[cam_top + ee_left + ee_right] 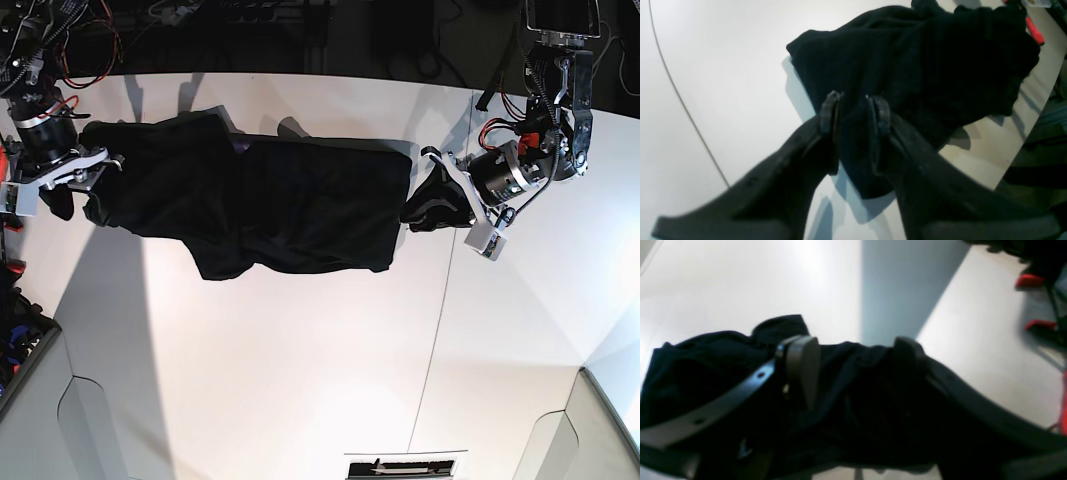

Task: Layout the t-shirt on the table in an organized manner, then fold the t-shirt properly
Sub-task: 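Hold the folded shirt with the left gripper while the right gripper adjusts its end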

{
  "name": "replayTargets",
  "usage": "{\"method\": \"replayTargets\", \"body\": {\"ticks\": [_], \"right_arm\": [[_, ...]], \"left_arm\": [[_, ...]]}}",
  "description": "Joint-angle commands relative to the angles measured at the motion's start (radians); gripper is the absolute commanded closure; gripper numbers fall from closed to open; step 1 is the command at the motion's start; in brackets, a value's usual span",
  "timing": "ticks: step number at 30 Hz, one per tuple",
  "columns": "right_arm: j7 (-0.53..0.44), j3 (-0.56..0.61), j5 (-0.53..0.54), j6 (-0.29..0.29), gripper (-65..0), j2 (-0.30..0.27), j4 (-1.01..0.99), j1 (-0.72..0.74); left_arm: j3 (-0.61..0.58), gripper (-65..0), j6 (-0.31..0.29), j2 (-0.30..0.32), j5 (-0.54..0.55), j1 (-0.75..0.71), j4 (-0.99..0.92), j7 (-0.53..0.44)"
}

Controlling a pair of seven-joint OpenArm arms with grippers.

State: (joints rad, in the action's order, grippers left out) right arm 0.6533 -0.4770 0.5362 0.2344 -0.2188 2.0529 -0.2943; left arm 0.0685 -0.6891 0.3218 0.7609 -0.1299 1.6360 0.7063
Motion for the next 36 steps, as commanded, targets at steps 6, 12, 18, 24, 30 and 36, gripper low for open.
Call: {"method": "replayTargets", "body": {"ticks": [6,12,18,24,30,36], "right_arm": [[-0.073,-0.010,-0.246,-0.002,0.0,-0.014,0.017,0.006],[-0.043,-0.010,-0.349,-0.023,0.0,-0.021,0.017,0.005],[-0.001,-0.010,-0.373,0.058,0.0,-0.030,0.015,0.003],[-0.016,-0.010,-0.372,0.033,-32.3,-0.031,-0.066,0.003],[-0.024,-0.010,-0.283,0.107,-26.5,-0.031,-0.190,0.003],[-0.028,-0.010,-0.256,0.222,0.0,-0.031,-0.204,0.003]], "left_arm": [[0.005,-14.7,-0.009,0.011,0.019,0.012,0.016,-0.014],[0.005,-14.7,-0.009,0.011,0.020,0.011,0.017,-0.014],[0.005,-14.7,-0.009,0.011,0.019,0.010,0.016,-0.005],[0.005,-14.7,-0.009,0.011,0.021,0.010,0.016,-0.003],[0.005,-14.7,-0.009,0.011,0.020,0.010,0.017,-0.003],[0.005,-14.7,-0.009,0.011,0.020,0.010,0.017,-0.003]]}}
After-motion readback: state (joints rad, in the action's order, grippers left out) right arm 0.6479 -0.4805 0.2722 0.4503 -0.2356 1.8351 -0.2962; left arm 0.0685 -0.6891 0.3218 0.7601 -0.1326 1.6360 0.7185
